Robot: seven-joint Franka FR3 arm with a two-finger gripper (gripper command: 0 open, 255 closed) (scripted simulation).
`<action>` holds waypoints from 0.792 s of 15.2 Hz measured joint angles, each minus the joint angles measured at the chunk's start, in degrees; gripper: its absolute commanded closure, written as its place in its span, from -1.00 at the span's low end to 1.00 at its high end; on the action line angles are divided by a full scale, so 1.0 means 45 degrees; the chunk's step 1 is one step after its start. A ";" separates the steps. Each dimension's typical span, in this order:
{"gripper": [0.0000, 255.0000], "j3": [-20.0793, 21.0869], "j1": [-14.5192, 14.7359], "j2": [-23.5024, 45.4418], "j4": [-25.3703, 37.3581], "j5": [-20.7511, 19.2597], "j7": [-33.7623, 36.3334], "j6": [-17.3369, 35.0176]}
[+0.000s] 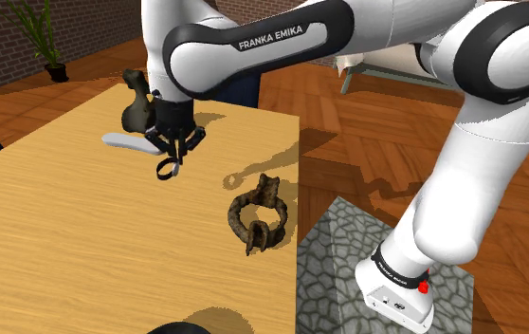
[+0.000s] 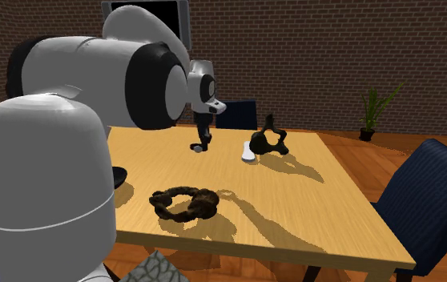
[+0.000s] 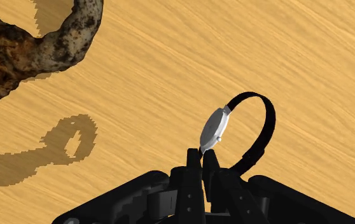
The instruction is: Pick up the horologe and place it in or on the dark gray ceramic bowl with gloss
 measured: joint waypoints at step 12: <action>1.00 0.1188 0.1176 -0.2048 -0.1994 0.0818 0.2118 0.0174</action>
